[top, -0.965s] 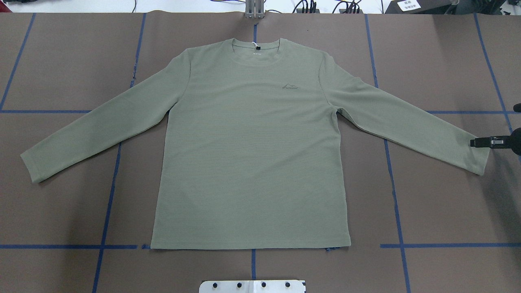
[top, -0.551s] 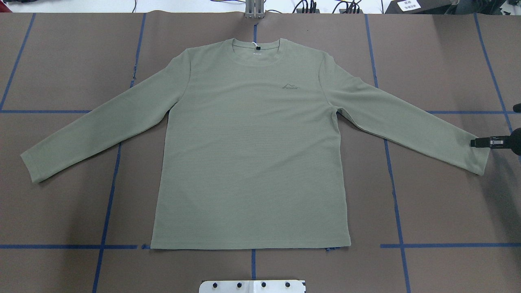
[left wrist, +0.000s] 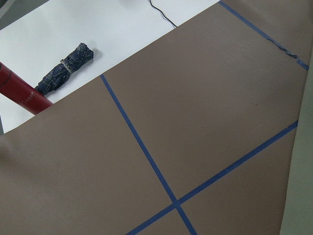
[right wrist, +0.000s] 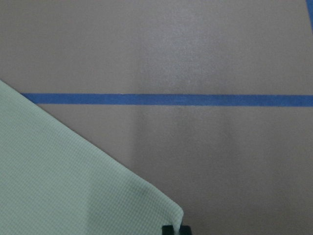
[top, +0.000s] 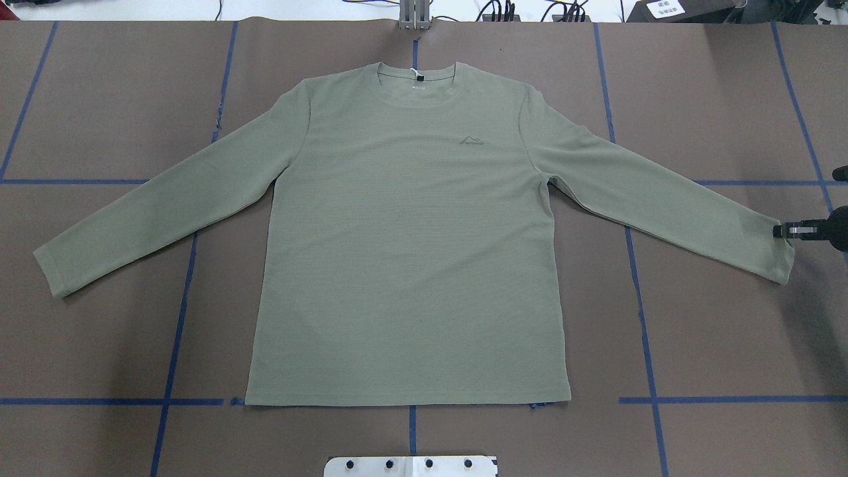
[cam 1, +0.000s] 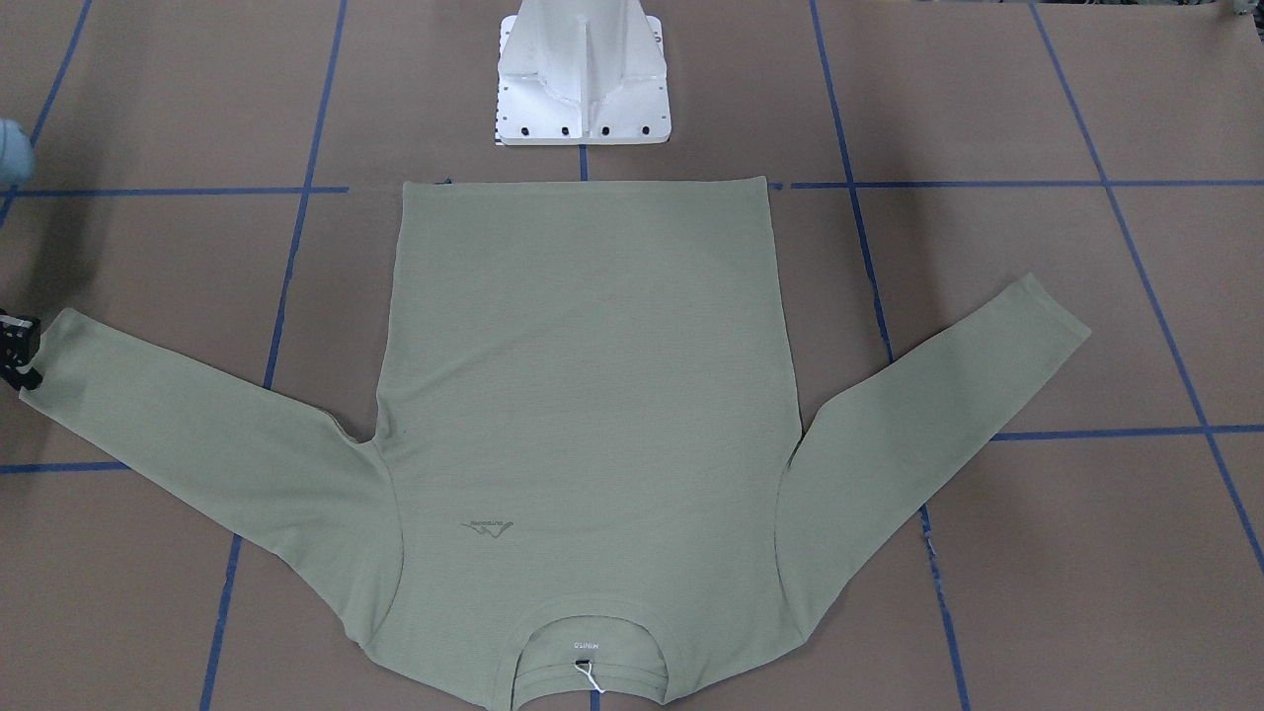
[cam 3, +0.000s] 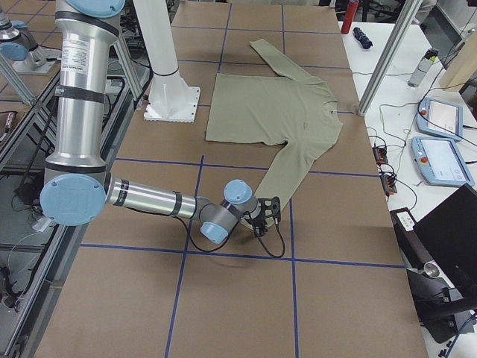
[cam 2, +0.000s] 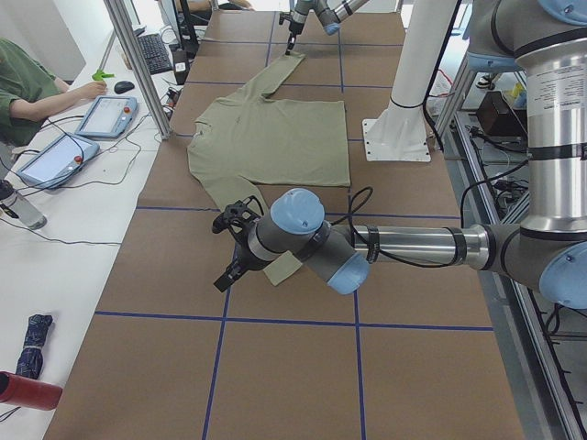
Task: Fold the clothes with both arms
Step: 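Move the right gripper to the cuff of the sleeve nearest it and grasp, then carry the sleeve with the right gripper across the shirt toward the collar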
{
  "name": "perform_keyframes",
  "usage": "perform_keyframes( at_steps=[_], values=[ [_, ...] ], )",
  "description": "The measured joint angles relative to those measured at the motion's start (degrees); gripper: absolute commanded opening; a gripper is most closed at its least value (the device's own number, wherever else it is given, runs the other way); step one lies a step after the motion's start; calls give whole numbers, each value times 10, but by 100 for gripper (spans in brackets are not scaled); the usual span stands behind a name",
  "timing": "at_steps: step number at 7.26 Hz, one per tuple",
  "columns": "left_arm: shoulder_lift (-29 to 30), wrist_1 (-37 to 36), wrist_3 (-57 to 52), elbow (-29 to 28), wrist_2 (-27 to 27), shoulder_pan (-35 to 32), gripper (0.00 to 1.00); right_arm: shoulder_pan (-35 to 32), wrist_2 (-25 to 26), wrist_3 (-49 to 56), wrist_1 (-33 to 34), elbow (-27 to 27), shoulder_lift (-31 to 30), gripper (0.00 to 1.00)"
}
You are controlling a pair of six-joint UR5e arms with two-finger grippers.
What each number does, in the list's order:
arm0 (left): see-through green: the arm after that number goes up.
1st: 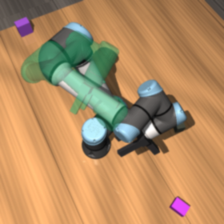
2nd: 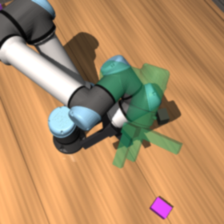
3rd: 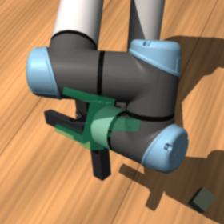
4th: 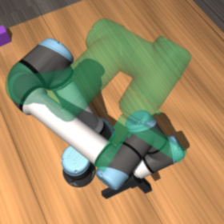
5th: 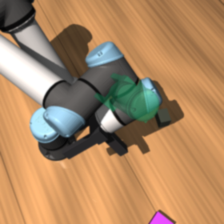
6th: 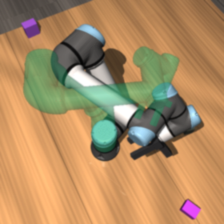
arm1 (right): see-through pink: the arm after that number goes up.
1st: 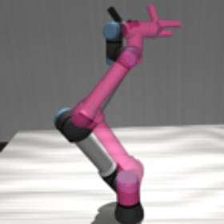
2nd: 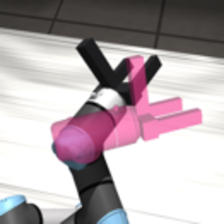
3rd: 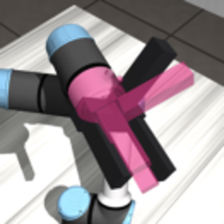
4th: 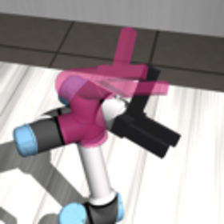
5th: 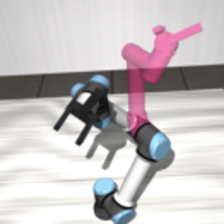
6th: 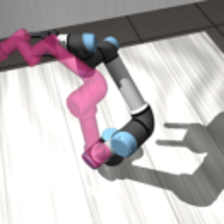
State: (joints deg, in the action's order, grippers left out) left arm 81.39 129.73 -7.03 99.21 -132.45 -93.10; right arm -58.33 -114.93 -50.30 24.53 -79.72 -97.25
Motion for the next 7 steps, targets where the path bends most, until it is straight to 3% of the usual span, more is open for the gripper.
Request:
perform_keyframes(
  at_steps=[2,3,5,7],
  values=[
    [0,0,0,0,0,0,100,-1,-6,-1,19,-36,1,0],
    [0,0,0,0,0,0,100,-1,-9,-1,65,-76,3,0],
    [0,-1,1,-1,0,0,100,-1,-11,-10,236,-206,18,0],
    [0,-1,1,-1,0,0,100,3,-6,-53,441,-312,100,0]
  ],
)
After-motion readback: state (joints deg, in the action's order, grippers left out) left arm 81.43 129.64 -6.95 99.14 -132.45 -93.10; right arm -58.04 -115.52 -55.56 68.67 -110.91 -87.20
